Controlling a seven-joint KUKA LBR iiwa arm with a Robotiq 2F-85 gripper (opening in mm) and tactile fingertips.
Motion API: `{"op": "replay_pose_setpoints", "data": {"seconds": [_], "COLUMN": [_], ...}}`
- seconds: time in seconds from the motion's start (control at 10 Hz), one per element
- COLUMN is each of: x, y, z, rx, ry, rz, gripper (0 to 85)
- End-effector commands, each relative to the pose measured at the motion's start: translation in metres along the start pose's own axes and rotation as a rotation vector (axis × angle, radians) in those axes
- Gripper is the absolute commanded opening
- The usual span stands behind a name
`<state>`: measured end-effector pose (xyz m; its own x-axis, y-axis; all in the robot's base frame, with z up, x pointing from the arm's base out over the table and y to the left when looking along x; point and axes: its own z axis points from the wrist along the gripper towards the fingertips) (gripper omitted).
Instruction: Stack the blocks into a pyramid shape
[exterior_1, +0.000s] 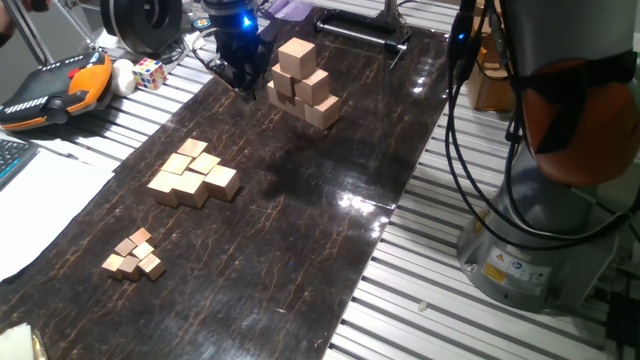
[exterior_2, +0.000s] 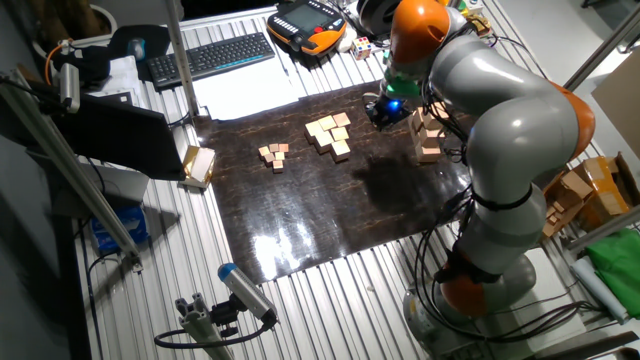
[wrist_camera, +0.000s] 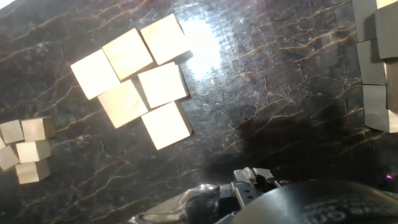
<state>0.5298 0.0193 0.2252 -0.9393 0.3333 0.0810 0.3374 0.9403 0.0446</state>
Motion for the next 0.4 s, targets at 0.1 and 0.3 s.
{"op": "replay_pose_setpoints", "data": {"seconds": [0.1,0.3], "x": [0.0001,0.0019], "y": [0.0004,0.0015], "z": [0.0009,0.0025], "rx": [-0.003,-0.012], "ry": [0.003,0.007], "rz": [-0.007,-0.018], "gripper": [0.7,0.7]}}
